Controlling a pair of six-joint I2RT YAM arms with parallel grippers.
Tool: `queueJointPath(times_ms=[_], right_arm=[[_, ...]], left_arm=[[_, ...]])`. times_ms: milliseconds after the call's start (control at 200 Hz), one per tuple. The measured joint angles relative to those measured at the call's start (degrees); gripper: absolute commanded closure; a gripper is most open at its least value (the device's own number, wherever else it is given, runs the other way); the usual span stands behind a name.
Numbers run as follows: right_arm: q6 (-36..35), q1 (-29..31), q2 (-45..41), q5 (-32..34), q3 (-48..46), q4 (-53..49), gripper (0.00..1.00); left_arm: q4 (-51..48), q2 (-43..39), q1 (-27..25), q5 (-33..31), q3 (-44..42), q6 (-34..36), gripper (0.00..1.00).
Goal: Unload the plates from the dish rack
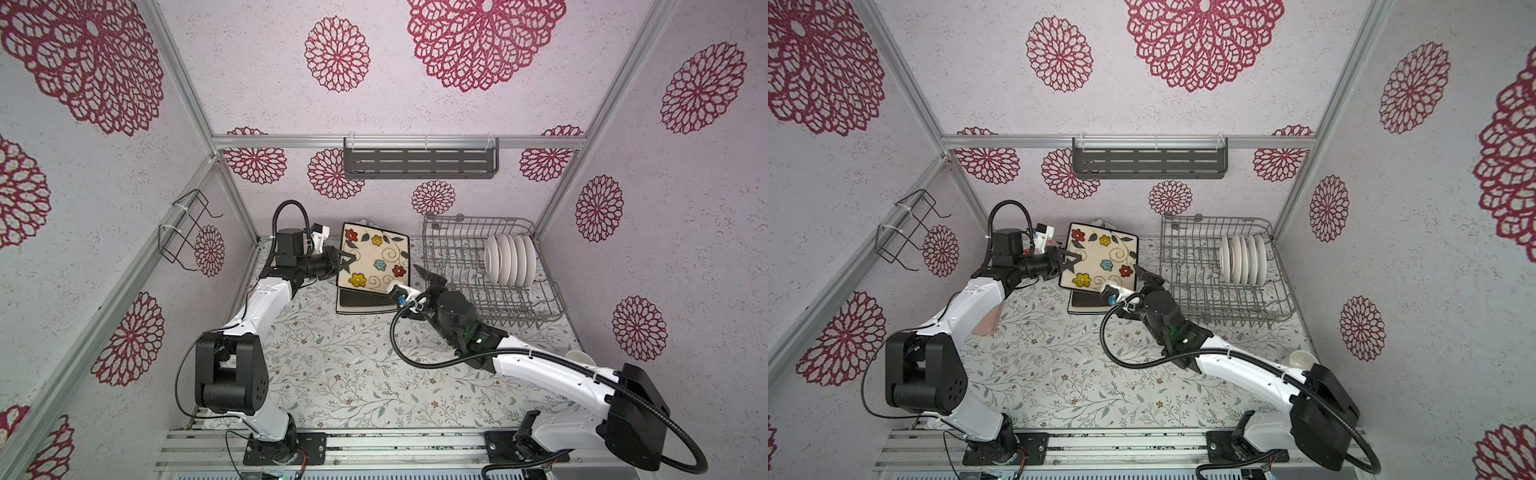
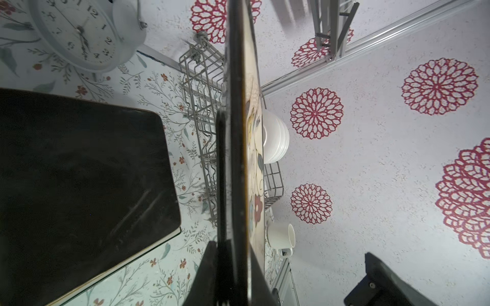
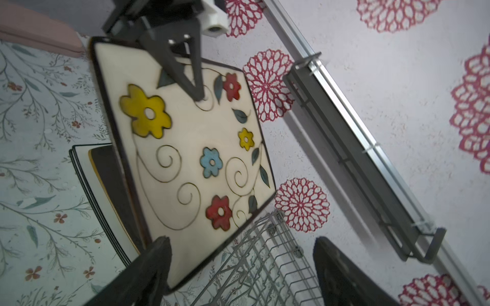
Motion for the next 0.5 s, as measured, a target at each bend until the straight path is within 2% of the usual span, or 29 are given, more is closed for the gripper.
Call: queueJointPath(times_ms=[215, 500], right_arm=[[18.1, -9.9, -3.1, -8.6, 0.9, -4.8, 0.14], [39.3, -15.6, 5.1, -18.3, 8.2, -11.6, 0.17]], left_arm=[[-0.7, 1.3, 0.2, -2.1, -1.5, 1.0, 1.0], [-0.6, 3.1, 0.5, -3.5, -1.5, 1.8, 1.0]])
